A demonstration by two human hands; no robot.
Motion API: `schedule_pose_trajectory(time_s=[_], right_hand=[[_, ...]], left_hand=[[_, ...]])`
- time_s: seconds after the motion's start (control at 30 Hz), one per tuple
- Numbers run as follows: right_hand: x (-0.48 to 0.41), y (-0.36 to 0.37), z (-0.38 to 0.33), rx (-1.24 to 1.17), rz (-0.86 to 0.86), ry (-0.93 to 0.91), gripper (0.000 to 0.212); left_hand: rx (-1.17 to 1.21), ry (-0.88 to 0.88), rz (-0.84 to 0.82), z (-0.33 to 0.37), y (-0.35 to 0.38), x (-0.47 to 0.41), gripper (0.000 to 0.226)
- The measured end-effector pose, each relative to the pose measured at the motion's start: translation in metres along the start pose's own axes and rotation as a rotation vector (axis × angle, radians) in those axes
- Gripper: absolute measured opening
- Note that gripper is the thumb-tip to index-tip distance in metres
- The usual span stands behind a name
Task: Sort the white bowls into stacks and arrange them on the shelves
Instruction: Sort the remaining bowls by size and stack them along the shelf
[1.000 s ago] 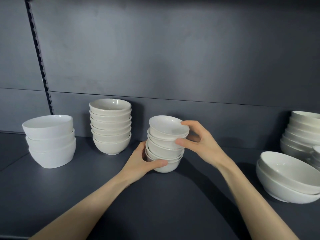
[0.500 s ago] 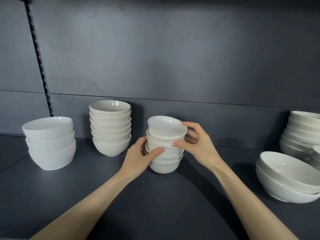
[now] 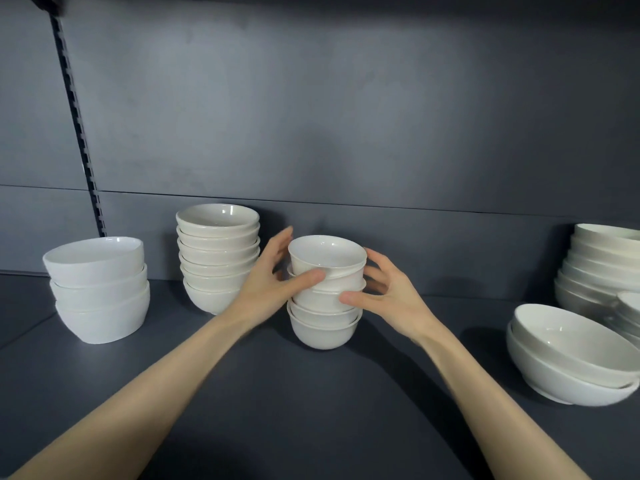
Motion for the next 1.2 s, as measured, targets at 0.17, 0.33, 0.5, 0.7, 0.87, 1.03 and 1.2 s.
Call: schedule_pose_trajectory(time_s=[0.17,0.33,0.5,0.7,0.87,1.03,1.2], right_hand=[[0.0007,0.0001,0.0007,0.023,0.032,-0.025,0.081],[0.0012,0.0001,0.0026,0.032,0.051,-0.018,0.062],[0.002,-0.0006,0.0038,0.042,0.075,0.001,0.066],[0.0063,0.001,-0.0015,0.062,0.067,-0.04,0.07],[0.0066,-0.0011,0.0004,0.041,0.081,-0.027,0.065],[0.006,0.0,0.0024,0.025,0.101,-0.047,0.061],[0.0023,0.0035,0.0029,0.015,0.126,-0.087,0.059]], left_hand=[[0.005,0.031,0.015,0.0113,-0.0022,-0.0095,0.036],[0.095,-0.008,0.117,0.0034,0.0038,-0.0048,0.02],[0.09,-0.03,0.136,0.0031,0.0049,-0.0034,0.019],[0.07,-0.018,0.135,0.0076,0.0053,-0.0023,0.022],[0.064,-0.006,0.12,0.0111,0.0069,-0.0038,0.027],[0.071,0.017,0.116,0.011,0.0068,-0.0034,0.031],[0.063,0.019,0.124,0.0084,0.0045,-0.0049,0.032]])
Point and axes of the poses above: each hand's wrist, its own x-axis away from the middle knuckle, its own y-axis out of the palm, z = x × y, the point moved 1 cm from there along -x, towards the middle knuckle, and after that the axes turned 10 degrees about -x, right-handed, at the moved point
